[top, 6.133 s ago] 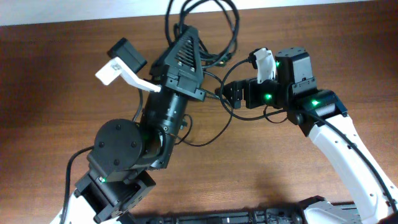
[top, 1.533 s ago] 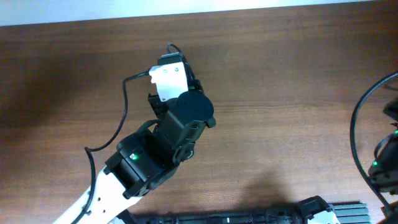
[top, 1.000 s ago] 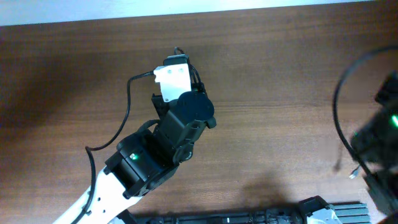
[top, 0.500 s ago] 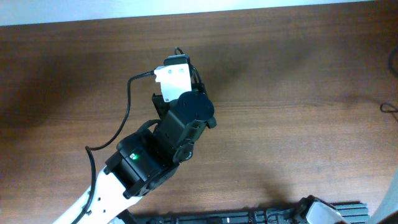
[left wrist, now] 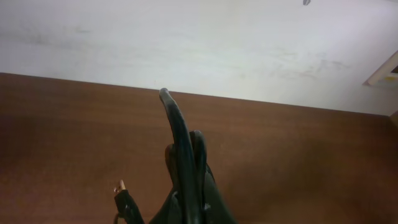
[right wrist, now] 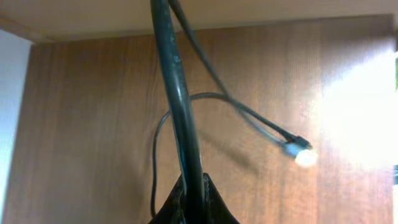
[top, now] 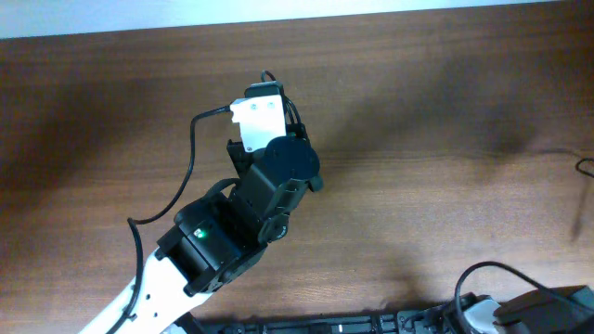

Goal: Untangle cables
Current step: 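Hold the remaining bundle up with the left gripper while right works offside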

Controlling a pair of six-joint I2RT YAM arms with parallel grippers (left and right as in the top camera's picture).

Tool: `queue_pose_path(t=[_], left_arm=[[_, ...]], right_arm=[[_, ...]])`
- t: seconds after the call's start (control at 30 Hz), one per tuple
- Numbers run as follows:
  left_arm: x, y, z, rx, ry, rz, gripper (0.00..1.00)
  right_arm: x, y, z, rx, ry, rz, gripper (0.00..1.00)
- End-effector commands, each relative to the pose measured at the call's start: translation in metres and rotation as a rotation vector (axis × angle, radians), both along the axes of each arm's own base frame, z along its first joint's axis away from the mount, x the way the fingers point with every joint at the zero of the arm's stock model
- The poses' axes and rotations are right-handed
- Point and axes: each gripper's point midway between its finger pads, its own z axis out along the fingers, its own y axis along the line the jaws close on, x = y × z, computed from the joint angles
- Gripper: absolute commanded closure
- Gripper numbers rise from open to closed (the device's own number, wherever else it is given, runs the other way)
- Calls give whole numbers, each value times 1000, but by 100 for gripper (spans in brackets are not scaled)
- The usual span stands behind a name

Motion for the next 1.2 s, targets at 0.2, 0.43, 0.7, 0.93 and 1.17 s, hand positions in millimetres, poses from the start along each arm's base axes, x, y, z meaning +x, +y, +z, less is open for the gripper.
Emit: queue_pose_path(t=[0.2, 0.43, 0.7, 0.93, 1.17], left_arm=[[1, 1, 12, -14, -28, 1, 100], [1, 0, 12, -16, -29, 1, 100], [1, 1, 12, -16, -29, 1, 100], [1, 1, 12, -16, -29, 1, 100], [1, 0, 12, -16, -29, 1, 100]], right_arm=[[70, -8, -1, -6, -232, 354, 96], [88, -16, -59, 149, -251, 425, 96], [86, -19, -121, 327, -232, 391, 96], [56, -31, -124, 375, -255, 271, 96], [33, -29, -127, 432, -262, 202, 9]])
